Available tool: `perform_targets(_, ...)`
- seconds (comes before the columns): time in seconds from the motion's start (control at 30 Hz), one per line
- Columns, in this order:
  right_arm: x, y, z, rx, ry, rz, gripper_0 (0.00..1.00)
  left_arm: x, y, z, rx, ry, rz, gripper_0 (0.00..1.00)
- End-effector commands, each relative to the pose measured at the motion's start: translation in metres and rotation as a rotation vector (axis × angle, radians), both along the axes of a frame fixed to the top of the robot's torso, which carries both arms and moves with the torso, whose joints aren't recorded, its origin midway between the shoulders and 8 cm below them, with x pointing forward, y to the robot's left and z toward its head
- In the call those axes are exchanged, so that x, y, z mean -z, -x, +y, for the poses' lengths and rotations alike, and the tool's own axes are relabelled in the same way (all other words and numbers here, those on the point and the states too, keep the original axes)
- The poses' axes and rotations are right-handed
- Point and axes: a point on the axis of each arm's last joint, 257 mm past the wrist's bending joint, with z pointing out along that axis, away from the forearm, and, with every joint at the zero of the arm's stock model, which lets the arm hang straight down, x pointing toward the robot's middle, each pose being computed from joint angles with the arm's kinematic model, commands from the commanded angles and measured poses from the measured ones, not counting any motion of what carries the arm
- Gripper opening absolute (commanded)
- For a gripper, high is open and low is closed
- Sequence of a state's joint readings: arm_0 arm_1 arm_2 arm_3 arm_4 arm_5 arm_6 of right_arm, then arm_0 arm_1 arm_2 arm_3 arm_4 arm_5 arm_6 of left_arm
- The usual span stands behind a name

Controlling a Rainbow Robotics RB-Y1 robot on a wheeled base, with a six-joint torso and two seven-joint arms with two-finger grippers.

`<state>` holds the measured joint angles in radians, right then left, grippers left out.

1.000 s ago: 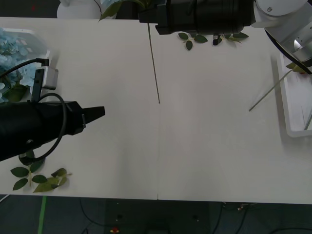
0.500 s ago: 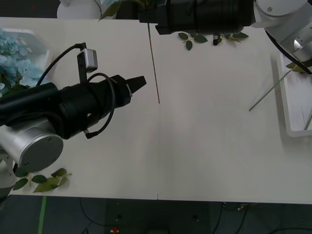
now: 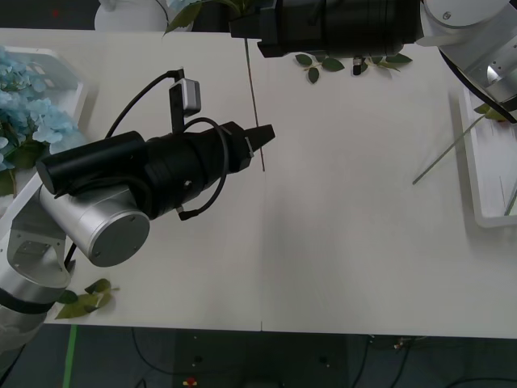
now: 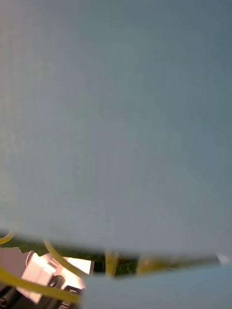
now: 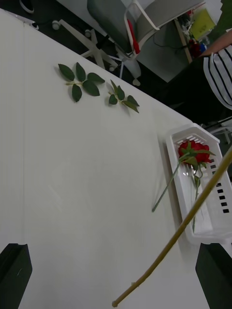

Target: Place the red flowers into the right box and the blue flowers into the left box. If a person shows an open palm, hand one flower to the person first, then continue sorting.

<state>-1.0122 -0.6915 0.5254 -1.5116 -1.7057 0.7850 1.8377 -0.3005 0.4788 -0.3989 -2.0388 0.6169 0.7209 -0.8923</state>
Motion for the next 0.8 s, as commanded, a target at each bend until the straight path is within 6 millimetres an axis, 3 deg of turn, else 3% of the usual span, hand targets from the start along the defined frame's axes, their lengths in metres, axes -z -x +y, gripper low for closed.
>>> perform_targets(0.03,-0.012,0.013,0.017,-0.028,-0.029,0.002,0.00,-0.024,-0.013,-0.037,0.020,0.069,-0.012,1.00)
perform_targets(0.27,-0.012,0.012,0.016,-0.026,-0.029,0.001,0.00,-0.017,-0.043,-0.050,-0.013,0.087,-0.045,1.00)
perform_targets(0.63,-0.014,0.008,0.014,-0.012,-0.030,-0.014,0.00,-0.025,-0.048,-0.058,-0.008,0.114,-0.077,1.00)
perform_targets(0.7,-0.015,0.007,0.013,-0.009,-0.032,-0.015,0.00,-0.027,-0.048,-0.058,-0.007,0.119,-0.088,0.81)
perform_targets(0.73,-0.015,0.007,0.013,-0.009,-0.033,-0.017,0.00,-0.028,-0.048,-0.058,-0.007,0.121,-0.090,0.67)
perform_targets(0.77,-0.016,0.007,0.013,-0.008,-0.034,-0.018,0.00,-0.030,-0.048,-0.059,-0.006,0.123,-0.096,0.47)
perform_targets(0.8,-0.016,0.007,0.013,-0.008,-0.033,-0.019,0.00,-0.029,-0.048,-0.058,-0.007,0.123,-0.094,0.22)
